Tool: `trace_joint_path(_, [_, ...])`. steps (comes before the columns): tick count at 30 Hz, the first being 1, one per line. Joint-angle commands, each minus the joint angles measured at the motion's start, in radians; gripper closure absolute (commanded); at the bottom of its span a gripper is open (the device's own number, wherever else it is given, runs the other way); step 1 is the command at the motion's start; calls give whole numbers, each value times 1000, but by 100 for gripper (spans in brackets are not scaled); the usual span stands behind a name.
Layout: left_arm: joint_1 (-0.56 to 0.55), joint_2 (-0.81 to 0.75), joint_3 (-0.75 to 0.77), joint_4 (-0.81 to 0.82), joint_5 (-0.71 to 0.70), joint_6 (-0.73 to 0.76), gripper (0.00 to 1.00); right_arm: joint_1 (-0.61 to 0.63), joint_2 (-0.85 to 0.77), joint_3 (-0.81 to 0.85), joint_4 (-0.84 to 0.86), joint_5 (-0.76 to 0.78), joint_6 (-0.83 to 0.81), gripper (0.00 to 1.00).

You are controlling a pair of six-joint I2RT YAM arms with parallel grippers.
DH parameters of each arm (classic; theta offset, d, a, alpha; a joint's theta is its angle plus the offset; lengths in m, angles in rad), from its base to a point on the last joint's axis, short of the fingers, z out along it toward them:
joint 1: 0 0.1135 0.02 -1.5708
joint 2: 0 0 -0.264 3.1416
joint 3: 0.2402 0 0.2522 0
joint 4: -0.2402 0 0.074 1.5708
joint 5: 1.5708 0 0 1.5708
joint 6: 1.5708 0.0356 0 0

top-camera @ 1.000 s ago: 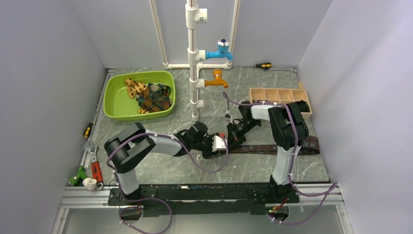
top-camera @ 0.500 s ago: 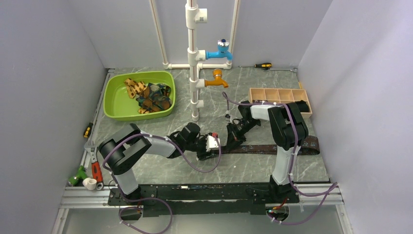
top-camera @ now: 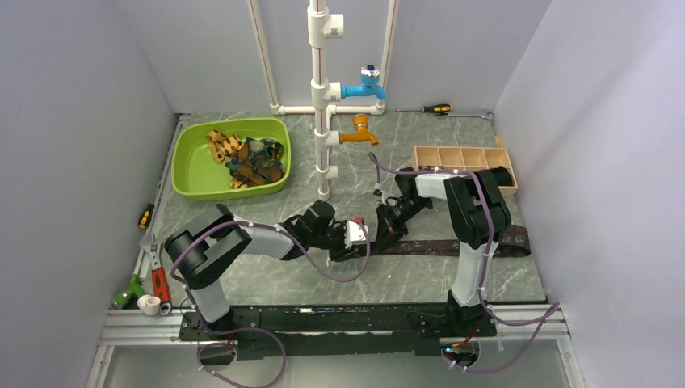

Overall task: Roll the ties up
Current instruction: Roll the tie at the center of the board.

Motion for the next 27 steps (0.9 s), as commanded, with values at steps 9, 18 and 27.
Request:
trace_joint_path(9, [-37,72,128,62,59,-98,56,6,41,-14,35,131,-19,100])
trace_joint_path(18, [-48,196,150,106,8,-115,52,8,38,-18,34,115,-17,100])
trace_joint_path(27, [-48,192,133,-1,-56,-54,68,3,12,7,-8,62,-31,96])
